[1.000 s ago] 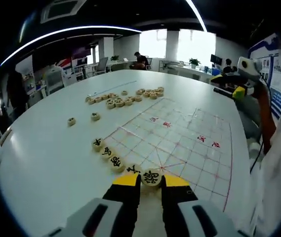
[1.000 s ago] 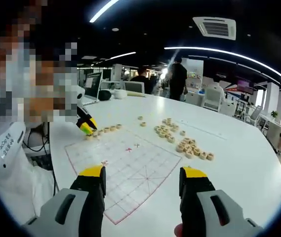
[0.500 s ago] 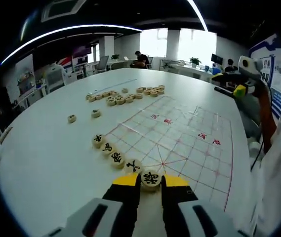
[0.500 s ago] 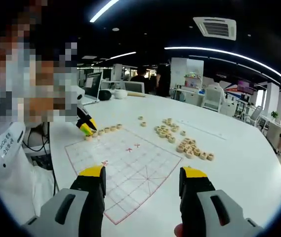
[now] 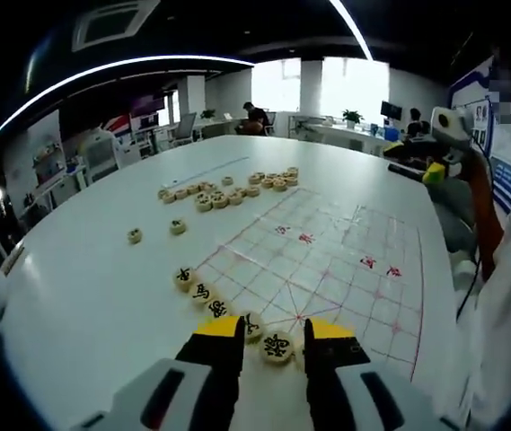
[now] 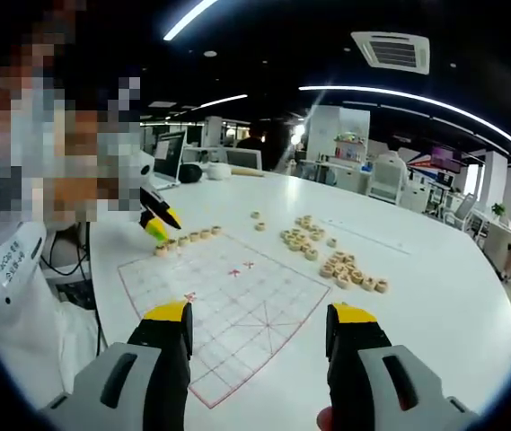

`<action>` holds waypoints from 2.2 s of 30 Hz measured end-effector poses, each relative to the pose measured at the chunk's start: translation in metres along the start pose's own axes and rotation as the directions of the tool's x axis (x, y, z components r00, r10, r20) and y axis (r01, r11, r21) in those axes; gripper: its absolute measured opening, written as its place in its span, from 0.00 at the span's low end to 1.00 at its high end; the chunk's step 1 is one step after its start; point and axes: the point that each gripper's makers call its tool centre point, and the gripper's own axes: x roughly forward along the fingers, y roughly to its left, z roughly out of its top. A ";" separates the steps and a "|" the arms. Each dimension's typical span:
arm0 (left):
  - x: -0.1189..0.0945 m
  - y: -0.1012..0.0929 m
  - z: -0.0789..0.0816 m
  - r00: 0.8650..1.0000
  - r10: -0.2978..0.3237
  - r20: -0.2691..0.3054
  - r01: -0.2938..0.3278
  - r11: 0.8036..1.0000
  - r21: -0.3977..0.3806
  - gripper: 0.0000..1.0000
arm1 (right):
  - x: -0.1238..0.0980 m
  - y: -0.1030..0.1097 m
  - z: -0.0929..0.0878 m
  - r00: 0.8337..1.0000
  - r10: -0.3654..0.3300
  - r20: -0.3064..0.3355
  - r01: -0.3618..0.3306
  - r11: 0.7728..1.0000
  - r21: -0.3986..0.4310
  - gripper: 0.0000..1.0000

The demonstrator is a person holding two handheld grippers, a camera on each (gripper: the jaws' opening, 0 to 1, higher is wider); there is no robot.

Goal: Pick up the chess pieces one by one and place each piece onto its starting position on the chessboard, setting the pieces on their correct points until all the chess pieces are arranged in the starting layout

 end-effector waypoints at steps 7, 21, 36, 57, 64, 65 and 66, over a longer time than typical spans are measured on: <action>0.016 0.010 0.020 1.000 0.000 0.020 0.000 1.000 0.029 0.30 | -0.001 -0.002 0.000 1.000 -0.004 0.000 0.004 1.000 0.000 0.60; 0.075 0.066 0.078 0.987 0.069 0.143 -0.069 0.998 -0.008 0.30 | -0.001 0.001 -0.001 1.000 0.005 0.010 -0.005 1.000 0.003 0.61; 0.140 0.105 0.121 0.986 0.091 0.140 -0.089 0.996 -0.020 0.30 | -0.001 -0.002 -0.005 1.000 -0.005 0.004 0.005 1.000 0.013 0.61; 0.207 0.136 0.126 0.998 0.058 0.017 -0.055 0.985 -0.163 0.20 | -0.003 -0.013 -0.010 0.999 -0.032 -0.007 0.032 0.999 0.027 0.60; 0.211 0.135 0.124 0.998 0.059 0.017 -0.055 0.983 -0.174 0.19 | -0.002 -0.014 -0.009 0.999 -0.036 -0.007 0.037 0.999 0.031 0.60; 0.210 0.135 0.125 0.997 0.069 0.019 -0.065 0.985 -0.160 0.19 | -0.002 -0.013 -0.009 0.999 -0.036 -0.008 0.036 0.999 0.031 0.60; 0.210 0.135 0.126 0.997 0.072 0.021 -0.068 0.986 -0.155 0.19 | -0.002 -0.013 -0.009 0.999 -0.034 -0.008 0.035 0.999 0.029 0.60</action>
